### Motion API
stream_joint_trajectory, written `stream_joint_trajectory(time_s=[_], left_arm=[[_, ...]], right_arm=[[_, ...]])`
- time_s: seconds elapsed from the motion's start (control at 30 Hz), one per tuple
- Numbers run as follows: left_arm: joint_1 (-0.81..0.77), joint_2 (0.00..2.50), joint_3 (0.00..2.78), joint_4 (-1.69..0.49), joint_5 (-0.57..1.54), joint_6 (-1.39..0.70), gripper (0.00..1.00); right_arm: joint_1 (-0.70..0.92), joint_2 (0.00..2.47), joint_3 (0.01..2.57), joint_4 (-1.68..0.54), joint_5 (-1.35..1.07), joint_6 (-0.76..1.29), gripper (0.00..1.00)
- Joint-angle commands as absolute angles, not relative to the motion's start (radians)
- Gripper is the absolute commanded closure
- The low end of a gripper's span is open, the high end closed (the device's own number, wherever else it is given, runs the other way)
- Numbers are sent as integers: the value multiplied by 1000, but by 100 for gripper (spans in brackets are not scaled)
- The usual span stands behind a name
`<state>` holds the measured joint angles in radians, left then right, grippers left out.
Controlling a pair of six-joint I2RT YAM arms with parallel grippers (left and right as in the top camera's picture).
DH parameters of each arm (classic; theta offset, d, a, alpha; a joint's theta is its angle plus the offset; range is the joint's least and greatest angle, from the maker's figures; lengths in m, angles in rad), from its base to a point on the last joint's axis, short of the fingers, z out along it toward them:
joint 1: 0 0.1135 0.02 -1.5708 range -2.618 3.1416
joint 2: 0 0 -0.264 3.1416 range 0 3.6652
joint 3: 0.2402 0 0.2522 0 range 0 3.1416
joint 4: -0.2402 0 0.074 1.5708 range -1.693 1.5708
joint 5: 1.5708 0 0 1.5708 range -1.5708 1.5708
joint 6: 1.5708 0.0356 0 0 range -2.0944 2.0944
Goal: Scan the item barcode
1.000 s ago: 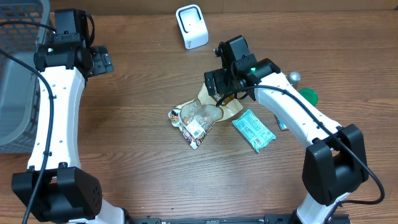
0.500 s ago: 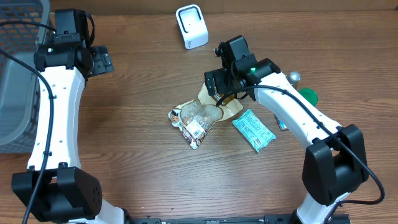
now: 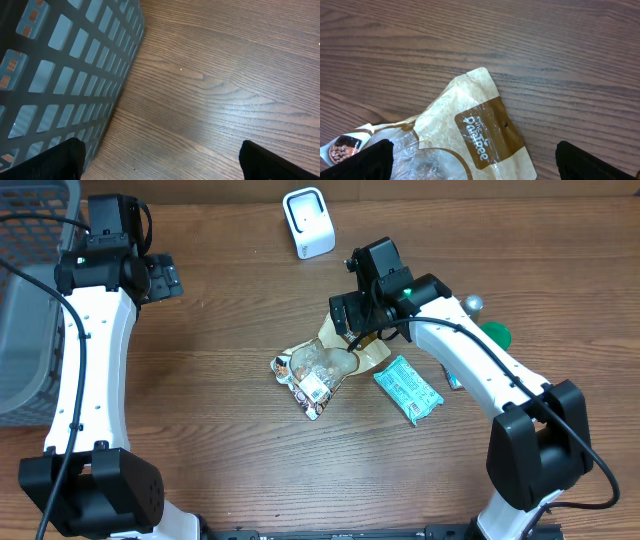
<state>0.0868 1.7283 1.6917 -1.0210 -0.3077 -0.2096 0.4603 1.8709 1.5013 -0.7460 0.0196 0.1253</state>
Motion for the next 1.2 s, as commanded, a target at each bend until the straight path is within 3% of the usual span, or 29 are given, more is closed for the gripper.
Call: stream_joint_trajectory(time_s=[0.0, 0.47, 0.53, 0.8, 1.17], left_arm=[[84, 1734, 1704, -1020, -321, -209, 0], [84, 1734, 1704, -1019, -321, -209, 0], [84, 1734, 1704, -1020, -321, -209, 0], [84, 1734, 1704, -1020, -321, -209, 1], [84, 1734, 1704, -1020, -321, -209, 0]], right_arm=[[457, 1753, 1498, -747, 34, 128, 0], [318, 1196, 1457, -912, 44, 126, 0], [226, 894, 1274, -905, 44, 126, 0], [194, 312, 863, -900, 51, 127, 0], [194, 46, 659, -771, 51, 127, 0]])
